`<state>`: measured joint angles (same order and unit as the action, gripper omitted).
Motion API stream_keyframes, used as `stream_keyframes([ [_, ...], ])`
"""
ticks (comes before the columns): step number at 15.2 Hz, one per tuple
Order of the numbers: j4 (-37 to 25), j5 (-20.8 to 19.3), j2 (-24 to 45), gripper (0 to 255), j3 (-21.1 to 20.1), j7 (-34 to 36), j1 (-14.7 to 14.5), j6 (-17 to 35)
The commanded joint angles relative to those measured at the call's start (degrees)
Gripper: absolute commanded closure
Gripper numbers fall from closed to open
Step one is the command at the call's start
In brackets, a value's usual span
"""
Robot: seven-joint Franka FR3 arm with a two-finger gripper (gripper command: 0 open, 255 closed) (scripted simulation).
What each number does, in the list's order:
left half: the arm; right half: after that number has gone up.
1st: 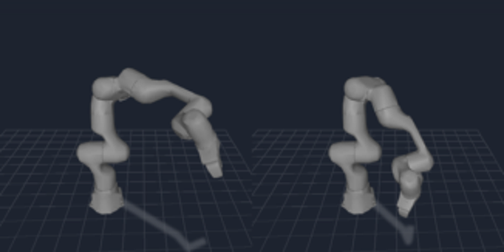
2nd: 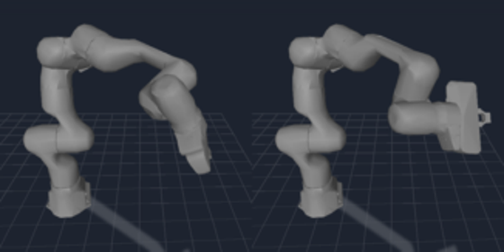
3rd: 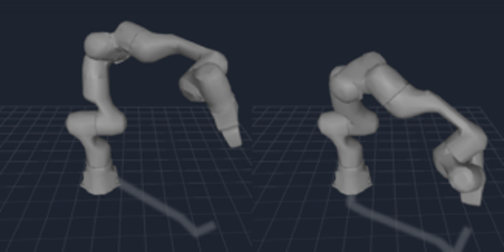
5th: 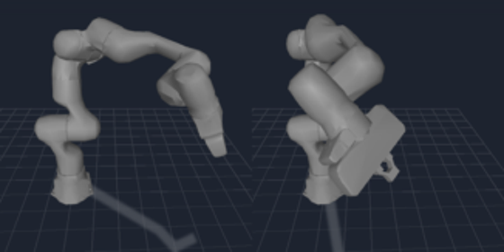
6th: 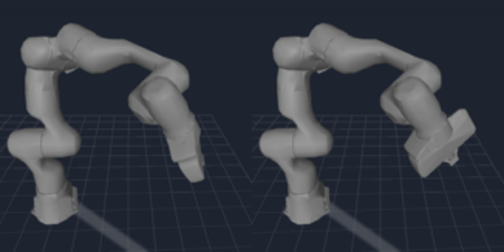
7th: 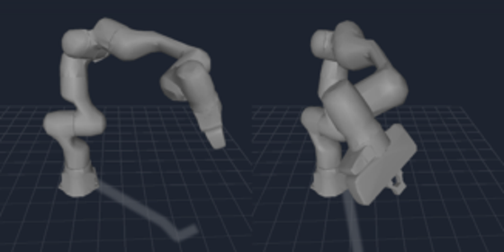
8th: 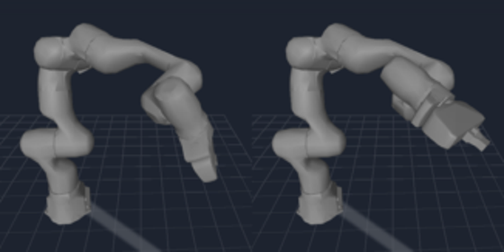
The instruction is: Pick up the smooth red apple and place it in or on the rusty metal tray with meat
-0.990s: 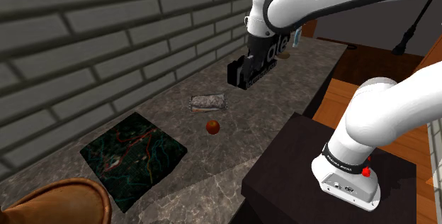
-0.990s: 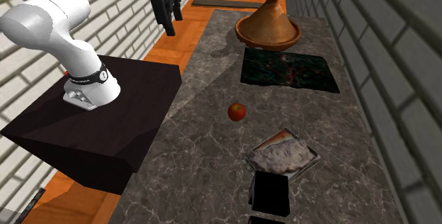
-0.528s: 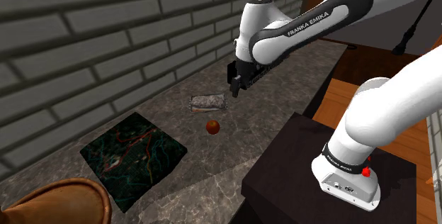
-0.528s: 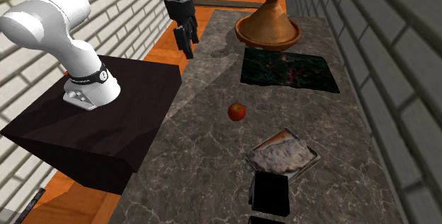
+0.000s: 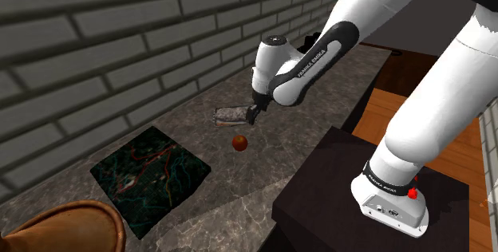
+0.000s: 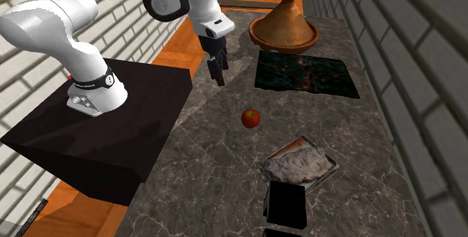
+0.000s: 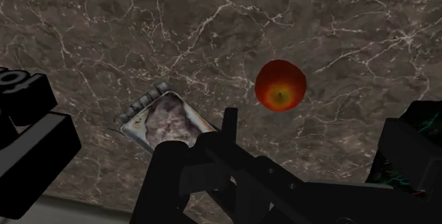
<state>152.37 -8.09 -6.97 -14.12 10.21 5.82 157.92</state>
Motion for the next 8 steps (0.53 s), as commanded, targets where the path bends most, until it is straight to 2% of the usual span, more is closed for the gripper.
stream_keyframes([
  [1,-1.09,-7.02,5.26,0,-1.28,6.22,1.84,4.68],
  [3,-3.65,-17.42,11.01,0,-0.92,14.93,2.9,7.87],
  [4,-5.24,-22.96,13.85,0,0.5,19.65,2.21,9.09],
  [6,-8.85,-32.89,19.34,0,4.6,28.45,-0.74,11.11],
  [8,-12.75,-40.28,24.54,0,9.75,35.63,-5.19,13.04],
])
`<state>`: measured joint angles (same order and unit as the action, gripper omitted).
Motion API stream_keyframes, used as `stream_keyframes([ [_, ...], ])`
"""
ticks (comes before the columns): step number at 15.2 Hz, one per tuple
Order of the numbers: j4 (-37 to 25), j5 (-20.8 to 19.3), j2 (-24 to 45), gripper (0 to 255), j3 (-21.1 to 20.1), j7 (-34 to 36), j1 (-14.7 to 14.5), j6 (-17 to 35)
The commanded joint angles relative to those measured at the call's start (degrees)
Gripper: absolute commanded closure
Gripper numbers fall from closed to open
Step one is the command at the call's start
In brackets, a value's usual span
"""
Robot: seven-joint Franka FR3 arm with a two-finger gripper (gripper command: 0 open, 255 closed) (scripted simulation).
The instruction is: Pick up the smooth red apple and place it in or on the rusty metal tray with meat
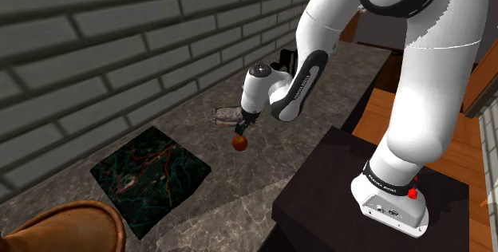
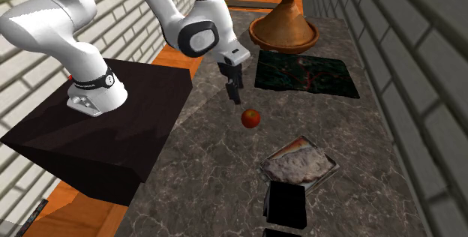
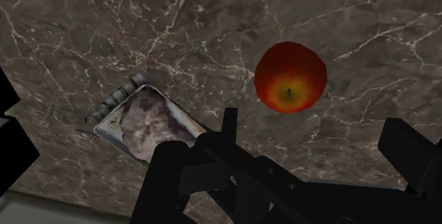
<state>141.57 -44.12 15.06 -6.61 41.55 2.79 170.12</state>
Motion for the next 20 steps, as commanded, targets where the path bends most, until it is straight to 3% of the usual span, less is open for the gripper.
stream_keyframes([
  [1,-3.96,-7.18,5.05,0,4.69,7.41,-4.39,1.79],
  [4,-10.29,-13.6,12.57,0,11.15,15.22,-10.45,4.65],
  [7,-16.13,-16.88,19.13,0,15.57,20.49,-14.68,6.96],
  [14,-21.3,-18.07,25.91,0,18.22,22.92,-16.46,9.58],
  [20,-21.74,-18.1,26.47,0,18.4,23.06,-16.57,9.78],
])
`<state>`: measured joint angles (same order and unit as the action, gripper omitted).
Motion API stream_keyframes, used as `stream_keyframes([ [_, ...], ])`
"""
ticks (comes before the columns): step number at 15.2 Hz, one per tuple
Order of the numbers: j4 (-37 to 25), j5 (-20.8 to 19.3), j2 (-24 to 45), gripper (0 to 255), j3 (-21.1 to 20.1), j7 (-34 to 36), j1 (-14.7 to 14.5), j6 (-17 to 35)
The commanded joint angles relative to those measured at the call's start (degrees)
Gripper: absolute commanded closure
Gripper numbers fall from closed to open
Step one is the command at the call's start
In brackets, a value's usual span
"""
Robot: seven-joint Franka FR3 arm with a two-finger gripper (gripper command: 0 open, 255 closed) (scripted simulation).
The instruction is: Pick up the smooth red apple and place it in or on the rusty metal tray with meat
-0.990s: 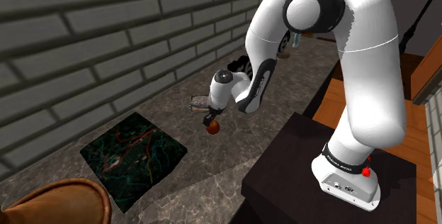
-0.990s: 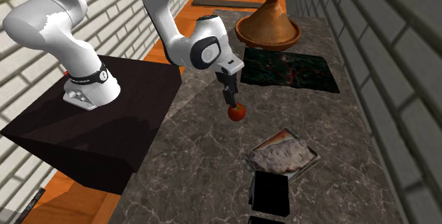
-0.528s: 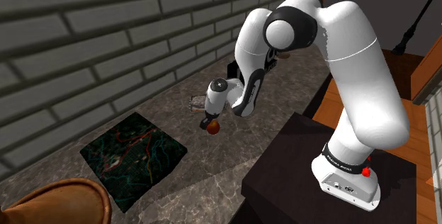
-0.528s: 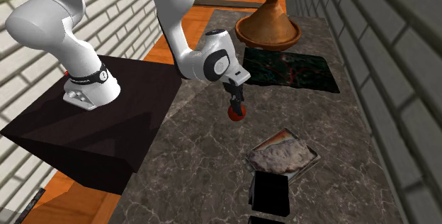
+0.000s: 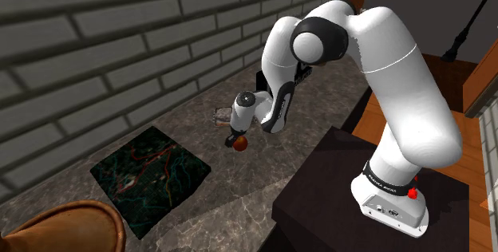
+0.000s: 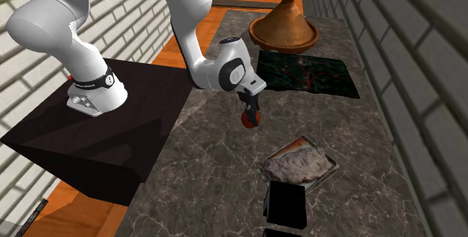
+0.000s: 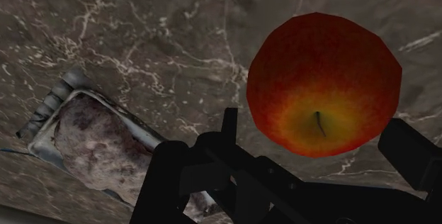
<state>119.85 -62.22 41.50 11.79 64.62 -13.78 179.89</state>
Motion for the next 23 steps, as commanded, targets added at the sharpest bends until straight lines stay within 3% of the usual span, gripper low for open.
stream_keyframes([
  [1,-0.02,0.0,0.02,0,0.0,0.0,0.01,0.01],
  [2,-0.01,0.0,0.01,0,0.0,0.0,0.0,0.0],
  [3,-0.01,0.0,0.01,255,0.0,0.0,0.0,0.0],
  [12,-0.02,0.0,0.02,255,0.0,-0.01,0.0,0.01],
  [23,5.29,5.61,-9.65,255,-8.59,-9.05,7.5,-6.37],
])
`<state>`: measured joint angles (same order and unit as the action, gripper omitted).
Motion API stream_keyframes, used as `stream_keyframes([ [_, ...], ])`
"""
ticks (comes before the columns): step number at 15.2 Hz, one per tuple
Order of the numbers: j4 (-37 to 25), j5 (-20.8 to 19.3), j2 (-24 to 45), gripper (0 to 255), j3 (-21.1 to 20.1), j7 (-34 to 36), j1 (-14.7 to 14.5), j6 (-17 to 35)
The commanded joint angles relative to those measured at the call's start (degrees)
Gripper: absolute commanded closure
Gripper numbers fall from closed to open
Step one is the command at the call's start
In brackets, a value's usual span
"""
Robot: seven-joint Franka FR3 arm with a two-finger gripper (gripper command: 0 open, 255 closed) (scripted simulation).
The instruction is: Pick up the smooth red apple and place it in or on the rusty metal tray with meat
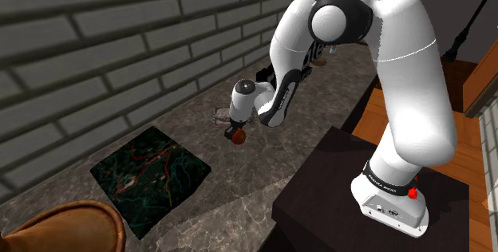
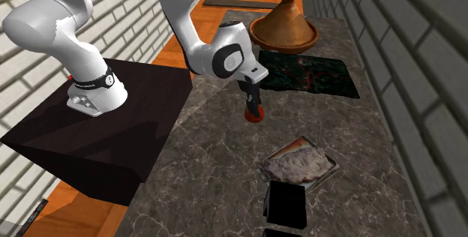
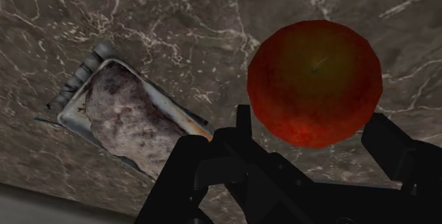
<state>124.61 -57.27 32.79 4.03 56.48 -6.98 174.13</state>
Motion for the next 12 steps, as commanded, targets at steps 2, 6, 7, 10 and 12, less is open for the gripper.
stream_keyframes([
  [2,1.35,2.04,-2.57,255,-2.37,-2.66,1.99,-1.69],
  [6,2.84,5.05,-5.75,255,-5.42,-6.18,4.51,-3.81],
  [7,3.18,5.86,-6.53,255,-6.17,-7.07,5.12,-4.33],
  [10,4.13,8.37,-8.82,255,-8.38,-9.75,6.9,-5.87],
  [12,4.68,10.1,-10.28,255,-9.78,-11.51,8.0,-6.87],
])
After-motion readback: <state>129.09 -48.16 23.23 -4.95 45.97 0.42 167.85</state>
